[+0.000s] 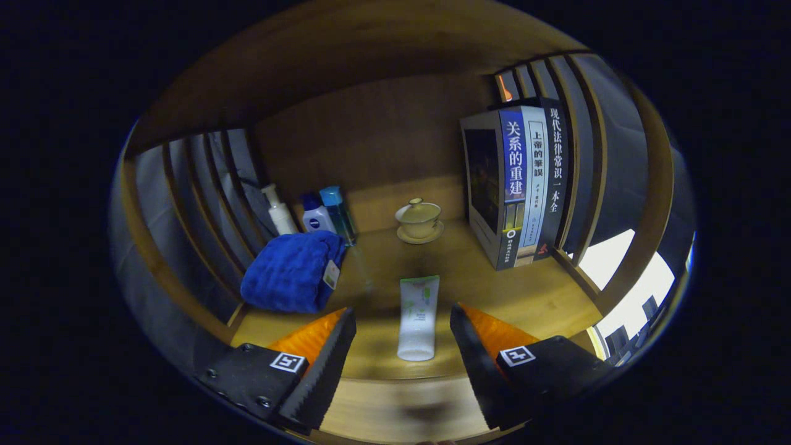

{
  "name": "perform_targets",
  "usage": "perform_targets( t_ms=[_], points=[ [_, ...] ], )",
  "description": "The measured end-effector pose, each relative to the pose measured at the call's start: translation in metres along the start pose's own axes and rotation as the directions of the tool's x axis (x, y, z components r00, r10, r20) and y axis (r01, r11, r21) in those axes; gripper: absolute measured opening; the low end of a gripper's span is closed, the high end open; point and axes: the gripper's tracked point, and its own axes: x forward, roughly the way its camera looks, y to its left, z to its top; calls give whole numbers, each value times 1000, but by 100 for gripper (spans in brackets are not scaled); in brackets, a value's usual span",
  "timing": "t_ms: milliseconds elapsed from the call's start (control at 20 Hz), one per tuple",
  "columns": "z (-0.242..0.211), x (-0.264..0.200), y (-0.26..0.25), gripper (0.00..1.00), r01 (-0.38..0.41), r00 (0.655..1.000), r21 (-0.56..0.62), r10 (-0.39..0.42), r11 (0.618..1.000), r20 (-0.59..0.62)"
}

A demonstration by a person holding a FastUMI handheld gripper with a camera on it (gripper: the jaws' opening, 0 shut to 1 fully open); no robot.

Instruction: Pull open the drawer, take out the items inside it, and place them on the countertop above the cabinet.

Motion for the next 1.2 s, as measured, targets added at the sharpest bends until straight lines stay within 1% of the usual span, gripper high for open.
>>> perform_targets(
  t_ms=[100,250,400,600,850,1050,1200],
  points=[
    [-1,-18,6,99,1,999,-25,-1,1000,32],
    [3,-50,20,99,-15,993,-73,23,997,114],
    [4,-84,30,98,-20,976,-110,43,994,213],
    [-7,-129,29,99,-15,954,-105,46,994,297],
    [-35,-162,16,99,13,937,-75,14,997,349],
    [-65,-178,4,99,54,927,-93,-15,994,374],
    [-90,-186,0,99,74,927,-111,-28,991,375]
  ],
)
